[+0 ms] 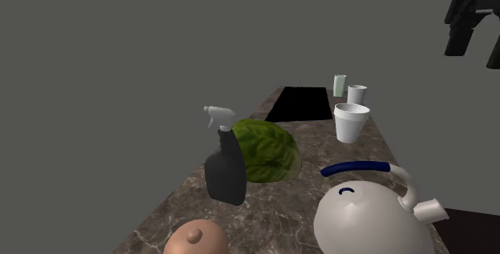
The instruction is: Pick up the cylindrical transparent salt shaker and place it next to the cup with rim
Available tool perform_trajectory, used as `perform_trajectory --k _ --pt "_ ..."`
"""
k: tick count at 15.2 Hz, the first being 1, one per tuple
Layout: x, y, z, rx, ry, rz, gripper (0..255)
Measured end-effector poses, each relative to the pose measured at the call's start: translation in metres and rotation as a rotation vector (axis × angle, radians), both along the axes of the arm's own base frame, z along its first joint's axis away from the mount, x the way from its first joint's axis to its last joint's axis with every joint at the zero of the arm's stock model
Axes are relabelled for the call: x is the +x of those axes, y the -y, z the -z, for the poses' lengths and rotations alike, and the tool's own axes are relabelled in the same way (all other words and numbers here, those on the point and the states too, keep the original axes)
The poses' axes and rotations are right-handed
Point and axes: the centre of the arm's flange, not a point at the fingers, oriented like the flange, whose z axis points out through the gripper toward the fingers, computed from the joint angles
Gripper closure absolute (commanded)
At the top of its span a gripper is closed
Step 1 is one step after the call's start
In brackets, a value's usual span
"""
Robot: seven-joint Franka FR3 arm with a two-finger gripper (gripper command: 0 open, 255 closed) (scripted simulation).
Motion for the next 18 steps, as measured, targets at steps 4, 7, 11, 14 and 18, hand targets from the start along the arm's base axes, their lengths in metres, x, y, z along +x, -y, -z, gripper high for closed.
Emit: perform_trajectory --k 4,7,11,14,18 --pt "0.022 -0.014 0.011 -0.006 -0.001 0.001 0" --pt "0.055 -0.034 0.020 -0.013 0.000 0.004 0" --pt "0.095 -0.057 0.040 -0.024 0.000 0.006 0" --pt "0.129 -0.079 0.054 -0.031 0.000 0.008 0" --pt "0.171 -0.106 0.072 -0.041 0.001 0.011 0"
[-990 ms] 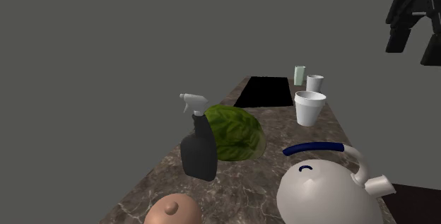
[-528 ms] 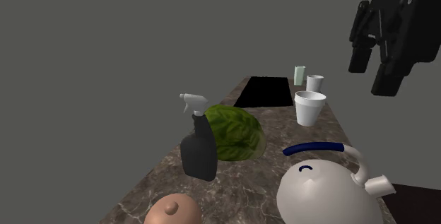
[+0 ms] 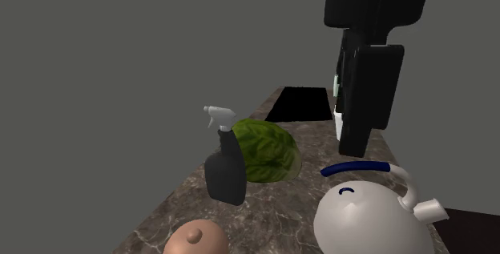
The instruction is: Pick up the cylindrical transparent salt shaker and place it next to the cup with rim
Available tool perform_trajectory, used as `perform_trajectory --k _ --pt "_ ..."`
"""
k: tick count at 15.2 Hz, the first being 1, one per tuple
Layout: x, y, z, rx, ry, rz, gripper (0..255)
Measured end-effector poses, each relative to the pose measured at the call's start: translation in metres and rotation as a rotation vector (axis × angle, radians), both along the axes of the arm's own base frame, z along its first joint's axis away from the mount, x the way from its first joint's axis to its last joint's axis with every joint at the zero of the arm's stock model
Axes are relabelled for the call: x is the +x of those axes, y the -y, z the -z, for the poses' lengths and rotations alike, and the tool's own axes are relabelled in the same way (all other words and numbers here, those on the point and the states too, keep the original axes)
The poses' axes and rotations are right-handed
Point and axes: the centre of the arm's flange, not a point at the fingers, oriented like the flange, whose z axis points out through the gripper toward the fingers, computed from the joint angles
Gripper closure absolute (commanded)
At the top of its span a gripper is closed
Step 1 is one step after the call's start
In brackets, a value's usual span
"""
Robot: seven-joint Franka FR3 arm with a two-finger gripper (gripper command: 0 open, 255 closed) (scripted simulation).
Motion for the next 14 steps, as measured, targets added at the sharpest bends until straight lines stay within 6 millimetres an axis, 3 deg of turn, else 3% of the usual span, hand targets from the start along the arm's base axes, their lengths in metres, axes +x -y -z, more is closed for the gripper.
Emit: perform_trajectory --k 14 --pt "0.151 -0.086 0.069 -0.036 0.001 0.010 0"
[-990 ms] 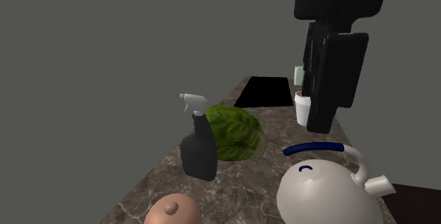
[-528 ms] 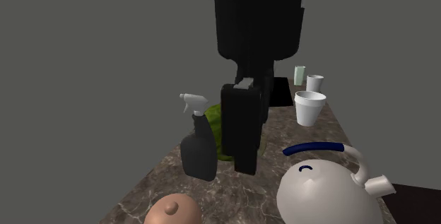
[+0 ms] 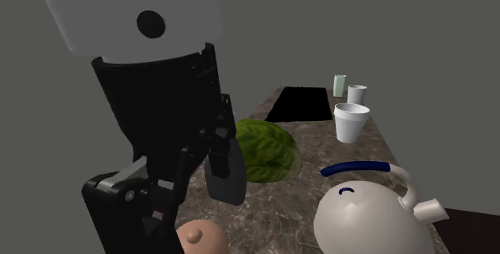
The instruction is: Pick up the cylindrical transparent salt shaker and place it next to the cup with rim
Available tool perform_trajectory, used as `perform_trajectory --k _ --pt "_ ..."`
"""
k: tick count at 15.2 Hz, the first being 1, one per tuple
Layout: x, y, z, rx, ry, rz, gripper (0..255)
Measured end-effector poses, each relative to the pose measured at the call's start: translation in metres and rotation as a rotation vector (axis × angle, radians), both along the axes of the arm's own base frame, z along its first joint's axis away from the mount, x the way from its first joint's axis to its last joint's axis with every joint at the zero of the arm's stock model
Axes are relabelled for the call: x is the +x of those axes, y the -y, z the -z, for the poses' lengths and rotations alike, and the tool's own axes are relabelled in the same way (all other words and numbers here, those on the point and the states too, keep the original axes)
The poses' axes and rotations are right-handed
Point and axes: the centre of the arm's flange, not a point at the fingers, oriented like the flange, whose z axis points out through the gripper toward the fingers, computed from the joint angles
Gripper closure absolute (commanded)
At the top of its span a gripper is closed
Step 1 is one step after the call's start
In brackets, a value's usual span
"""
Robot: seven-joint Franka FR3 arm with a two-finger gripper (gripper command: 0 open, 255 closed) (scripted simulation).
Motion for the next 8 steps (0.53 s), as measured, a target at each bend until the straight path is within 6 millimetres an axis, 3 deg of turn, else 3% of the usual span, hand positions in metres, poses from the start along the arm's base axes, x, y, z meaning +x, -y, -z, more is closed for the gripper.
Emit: perform_trajectory --k 3,8 --pt "0.021 -0.015 0.011 -0.005 0.000 0.002 0" --pt "0.024 -0.013 0.037 -0.006 0.000 0.003 0"
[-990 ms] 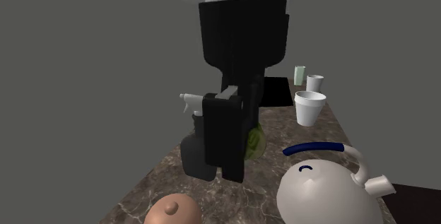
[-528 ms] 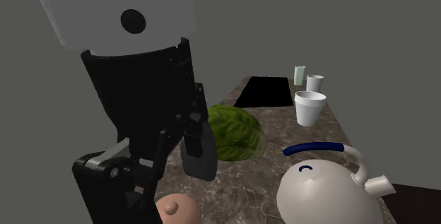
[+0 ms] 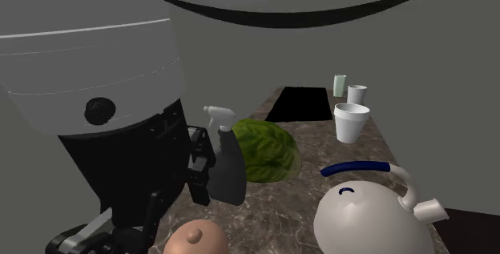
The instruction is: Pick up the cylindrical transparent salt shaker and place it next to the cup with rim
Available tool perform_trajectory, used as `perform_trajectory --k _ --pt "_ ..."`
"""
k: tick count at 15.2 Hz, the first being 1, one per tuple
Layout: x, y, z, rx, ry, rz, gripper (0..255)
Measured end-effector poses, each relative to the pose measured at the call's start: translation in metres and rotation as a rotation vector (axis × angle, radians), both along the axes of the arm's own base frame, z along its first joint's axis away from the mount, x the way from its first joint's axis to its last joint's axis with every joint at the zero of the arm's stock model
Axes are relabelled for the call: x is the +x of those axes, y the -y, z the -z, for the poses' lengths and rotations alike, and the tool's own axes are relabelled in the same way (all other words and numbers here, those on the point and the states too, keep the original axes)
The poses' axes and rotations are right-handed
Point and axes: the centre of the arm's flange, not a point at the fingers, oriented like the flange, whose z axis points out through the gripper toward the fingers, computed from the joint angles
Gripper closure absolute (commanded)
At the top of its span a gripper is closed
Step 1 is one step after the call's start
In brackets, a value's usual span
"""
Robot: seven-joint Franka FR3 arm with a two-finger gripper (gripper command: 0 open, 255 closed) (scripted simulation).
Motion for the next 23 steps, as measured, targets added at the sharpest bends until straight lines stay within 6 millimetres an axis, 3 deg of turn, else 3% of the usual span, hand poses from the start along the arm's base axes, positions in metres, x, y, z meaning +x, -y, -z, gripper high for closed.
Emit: perform_trajectory --k 2,8,9,19,23 --pt "-0.001 0.001 0.011 0.000 0.000 0.000 0" --pt "-0.001 0.002 0.014 0.000 0.000 0.000 0" --pt "-0.001 0.002 0.014 0.000 0.000 0.000 255" --pt "0.000 0.002 0.013 0.000 0.001 0.000 255" --pt "0.000 0.002 -0.003 0.000 0.001 0.000 255"
